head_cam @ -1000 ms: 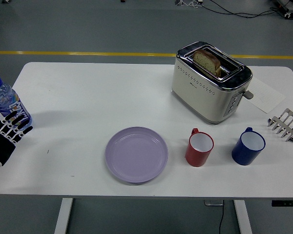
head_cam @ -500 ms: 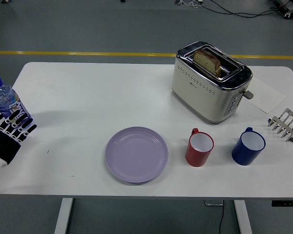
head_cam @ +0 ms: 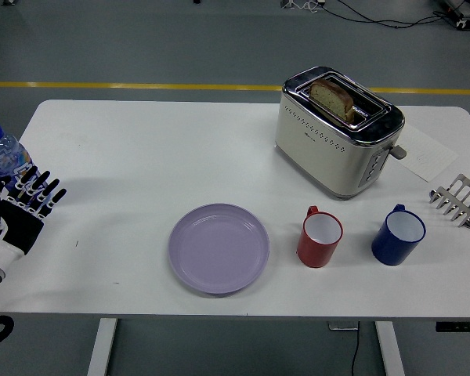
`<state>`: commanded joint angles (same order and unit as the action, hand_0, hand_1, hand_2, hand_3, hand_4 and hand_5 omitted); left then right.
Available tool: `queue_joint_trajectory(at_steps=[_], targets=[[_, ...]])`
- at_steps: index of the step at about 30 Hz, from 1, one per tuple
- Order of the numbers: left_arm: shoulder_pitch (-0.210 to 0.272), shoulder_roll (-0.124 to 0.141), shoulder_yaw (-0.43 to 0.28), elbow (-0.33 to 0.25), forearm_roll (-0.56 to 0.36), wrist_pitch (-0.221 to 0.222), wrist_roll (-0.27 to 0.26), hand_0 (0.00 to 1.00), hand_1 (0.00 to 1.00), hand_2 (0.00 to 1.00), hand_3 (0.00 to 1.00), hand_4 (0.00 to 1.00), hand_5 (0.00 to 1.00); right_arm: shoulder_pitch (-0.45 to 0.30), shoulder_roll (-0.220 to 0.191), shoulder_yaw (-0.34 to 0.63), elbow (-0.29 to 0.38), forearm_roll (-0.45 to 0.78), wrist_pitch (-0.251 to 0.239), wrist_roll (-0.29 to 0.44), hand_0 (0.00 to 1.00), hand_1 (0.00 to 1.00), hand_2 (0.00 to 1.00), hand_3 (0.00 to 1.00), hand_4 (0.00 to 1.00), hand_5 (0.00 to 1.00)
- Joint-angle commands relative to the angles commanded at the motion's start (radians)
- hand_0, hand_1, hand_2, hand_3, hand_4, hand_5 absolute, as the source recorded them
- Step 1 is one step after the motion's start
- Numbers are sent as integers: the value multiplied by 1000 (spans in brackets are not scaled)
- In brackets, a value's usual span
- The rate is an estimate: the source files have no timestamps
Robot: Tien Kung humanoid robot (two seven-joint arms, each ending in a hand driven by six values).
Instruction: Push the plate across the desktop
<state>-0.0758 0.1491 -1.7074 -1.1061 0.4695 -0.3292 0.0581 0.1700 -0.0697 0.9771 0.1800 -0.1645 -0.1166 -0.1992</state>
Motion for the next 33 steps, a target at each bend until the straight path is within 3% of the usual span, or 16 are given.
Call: queue_joint_trajectory(at_steps=[33], targets=[[3,-2,2,5,8,12,-5,628,681,676,644,479,998,-3,-3,-20,0,31,3,9,643,644,702,606,426,248]])
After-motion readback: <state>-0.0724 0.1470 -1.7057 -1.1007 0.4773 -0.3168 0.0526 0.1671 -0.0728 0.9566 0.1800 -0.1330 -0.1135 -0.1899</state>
